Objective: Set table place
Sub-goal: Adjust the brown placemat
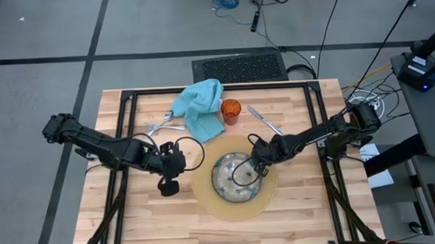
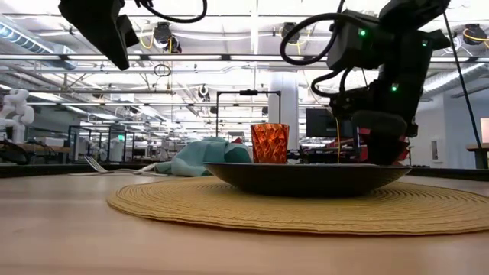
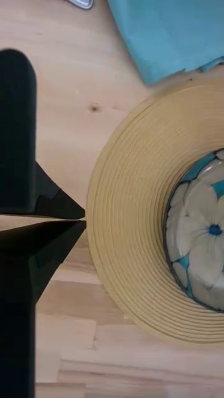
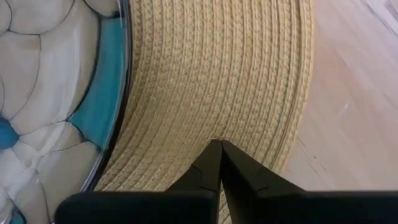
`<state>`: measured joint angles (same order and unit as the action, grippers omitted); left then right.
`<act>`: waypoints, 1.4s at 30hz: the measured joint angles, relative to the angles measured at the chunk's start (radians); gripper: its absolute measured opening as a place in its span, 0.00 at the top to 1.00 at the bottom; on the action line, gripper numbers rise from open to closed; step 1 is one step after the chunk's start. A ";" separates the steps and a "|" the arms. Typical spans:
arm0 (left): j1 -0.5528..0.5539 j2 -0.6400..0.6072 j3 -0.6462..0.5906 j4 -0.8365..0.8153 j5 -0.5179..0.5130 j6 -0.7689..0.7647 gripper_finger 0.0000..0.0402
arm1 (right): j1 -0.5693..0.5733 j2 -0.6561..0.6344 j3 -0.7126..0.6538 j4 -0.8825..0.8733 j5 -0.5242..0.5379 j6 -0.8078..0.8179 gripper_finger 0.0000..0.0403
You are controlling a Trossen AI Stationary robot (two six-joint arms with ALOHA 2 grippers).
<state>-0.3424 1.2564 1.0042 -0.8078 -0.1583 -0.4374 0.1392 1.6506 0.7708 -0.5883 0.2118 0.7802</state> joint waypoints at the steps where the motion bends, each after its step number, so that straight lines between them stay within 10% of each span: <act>1: -0.002 0.000 0.000 -0.001 -0.002 0.000 1.00 | 0.004 0.000 0.000 0.000 -0.010 0.001 1.00; 22: -0.003 0.000 0.000 -0.005 -0.008 -0.002 1.00 | 0.185 -0.014 0.000 0.003 -0.300 0.062 1.00; 42: -0.003 0.000 0.000 -0.004 -0.009 -0.005 1.00 | 0.225 -0.036 0.033 0.020 -0.282 0.066 1.00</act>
<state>-0.3450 1.2568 1.0042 -0.8123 -0.1669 -0.4427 0.3645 1.6143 0.8042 -0.5679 -0.0705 0.8460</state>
